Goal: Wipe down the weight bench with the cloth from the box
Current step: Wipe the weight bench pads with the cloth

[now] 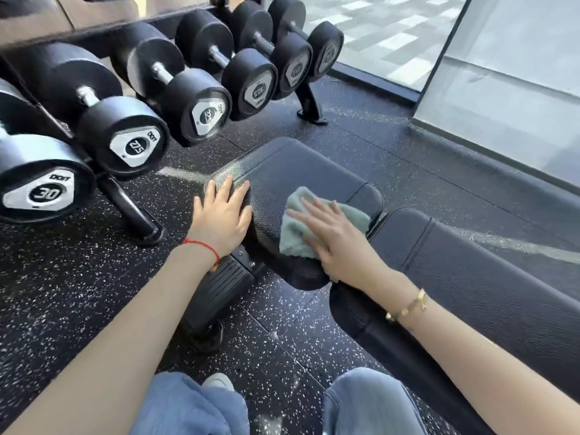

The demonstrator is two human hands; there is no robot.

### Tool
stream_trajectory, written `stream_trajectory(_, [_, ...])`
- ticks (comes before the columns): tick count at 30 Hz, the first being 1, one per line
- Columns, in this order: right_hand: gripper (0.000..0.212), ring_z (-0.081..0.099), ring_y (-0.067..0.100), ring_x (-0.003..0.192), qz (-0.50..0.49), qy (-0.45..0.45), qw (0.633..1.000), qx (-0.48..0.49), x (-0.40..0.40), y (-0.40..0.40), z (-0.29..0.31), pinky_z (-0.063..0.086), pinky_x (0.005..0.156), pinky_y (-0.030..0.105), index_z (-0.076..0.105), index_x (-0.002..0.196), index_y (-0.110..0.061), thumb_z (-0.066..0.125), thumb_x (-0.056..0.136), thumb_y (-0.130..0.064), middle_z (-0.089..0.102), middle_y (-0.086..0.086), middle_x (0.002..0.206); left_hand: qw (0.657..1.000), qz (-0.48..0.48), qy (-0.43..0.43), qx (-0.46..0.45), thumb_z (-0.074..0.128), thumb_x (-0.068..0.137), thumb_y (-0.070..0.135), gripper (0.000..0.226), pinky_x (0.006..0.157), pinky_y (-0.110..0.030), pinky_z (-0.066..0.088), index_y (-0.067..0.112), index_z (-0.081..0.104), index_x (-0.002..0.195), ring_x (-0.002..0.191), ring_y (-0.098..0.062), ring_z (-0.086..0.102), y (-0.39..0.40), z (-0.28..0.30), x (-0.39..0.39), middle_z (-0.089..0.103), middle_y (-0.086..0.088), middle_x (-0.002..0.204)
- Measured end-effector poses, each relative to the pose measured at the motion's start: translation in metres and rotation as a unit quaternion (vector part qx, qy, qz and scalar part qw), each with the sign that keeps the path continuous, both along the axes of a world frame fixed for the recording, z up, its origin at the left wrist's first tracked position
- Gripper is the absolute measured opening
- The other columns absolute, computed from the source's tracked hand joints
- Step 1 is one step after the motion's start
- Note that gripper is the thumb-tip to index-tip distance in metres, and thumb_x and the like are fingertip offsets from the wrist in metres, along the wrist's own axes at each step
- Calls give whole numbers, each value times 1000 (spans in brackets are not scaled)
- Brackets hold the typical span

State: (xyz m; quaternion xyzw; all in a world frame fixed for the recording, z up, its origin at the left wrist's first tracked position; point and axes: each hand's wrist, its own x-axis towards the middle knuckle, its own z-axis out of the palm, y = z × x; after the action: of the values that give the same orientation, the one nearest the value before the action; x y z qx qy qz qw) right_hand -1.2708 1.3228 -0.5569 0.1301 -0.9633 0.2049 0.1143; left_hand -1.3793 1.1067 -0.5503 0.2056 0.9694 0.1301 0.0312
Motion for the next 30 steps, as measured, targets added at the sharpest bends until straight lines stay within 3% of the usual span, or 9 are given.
stream_trajectory(3, [52, 12, 11, 147, 38, -16, 999, -18, 19, 9, 3, 8, 121, 37, 36, 145, -32, 46, 98, -14, 25, -11, 157, 1000, -1, 2, -1, 31, 104, 41, 56, 119, -57, 8, 29, 17, 156, 151, -33, 3, -1, 0, -1, 11, -5, 164])
stream_trajectory(9, [50, 24, 22, 145, -176, -25, 984, -17, -74, 52, 11, 8, 120, 46, 43, 141, -27, 40, 93, -13, 33, 3, 154, 1000, -2, 1, 8, 32, 103, 42, 56, 118, -58, 10, 32, 18, 156, 151, -31, 3, -3, -2, 0, 11, -2, 165])
stream_trajectory(11, [48, 24, 24, 145, -202, -20, 979, -10, -93, 37, 12, 7, 120, 47, 46, 138, -27, 43, 93, -12, 34, 5, 153, 1000, 2, -6, 16, 33, 103, 41, 55, 118, -57, 9, 31, 18, 156, 151, -30, 2, -2, -2, 1, 10, -2, 165])
stream_trajectory(14, [49, 19, 22, 146, -80, -1, 997, 0, -70, -3, 9, 6, 120, 48, 48, 137, -27, 46, 91, -10, 34, 1, 153, 1000, 7, -8, 24, 35, 103, 38, 55, 119, -56, 9, 30, 21, 155, 151, -31, 3, 0, 0, 0, 13, -3, 164])
stream_trajectory(18, [54, 13, 12, 147, 47, -10, 999, -9, -7, -13, 4, 6, 121, 36, 39, 144, -30, 46, 94, -10, 27, -8, 156, 999, 11, 15, 40, 41, 101, 36, 52, 118, -56, 12, 27, 31, 152, 149, -30, 13, -1, 2, -2, 24, -4, 161])
stream_trajectory(21, [47, 18, 10, 146, 4, -11, 1000, -20, -22, 16, 4, 11, 121, 37, 39, 143, -31, 44, 99, -16, 31, -10, 154, 998, 15, 19, 53, 41, 102, 35, 52, 118, -55, 13, 24, 32, 152, 149, -27, 15, -5, 2, -4, 25, -5, 160])
stream_trajectory(26, [43, 19, 19, 146, -100, -30, 994, 11, -135, 28, 6, 10, 119, 49, 43, 141, -28, 40, 99, -18, 32, -2, 154, 999, 8, 22, 43, 40, 102, 36, 53, 120, -55, 12, 24, 29, 153, 149, -26, 16, -12, 4, -6, 24, -6, 161])
stream_trajectory(30, [42, 25, 25, 143, -62, -16, 998, 26, -182, -15, 9, 12, 117, 54, 48, 136, -23, 42, 96, -14, 40, 2, 149, 998, 17, 27, 58, 40, 101, 33, 58, 120, -54, 13, 21, 22, 155, 148, -21, 21, -11, 7, -7, 27, -2, 160])
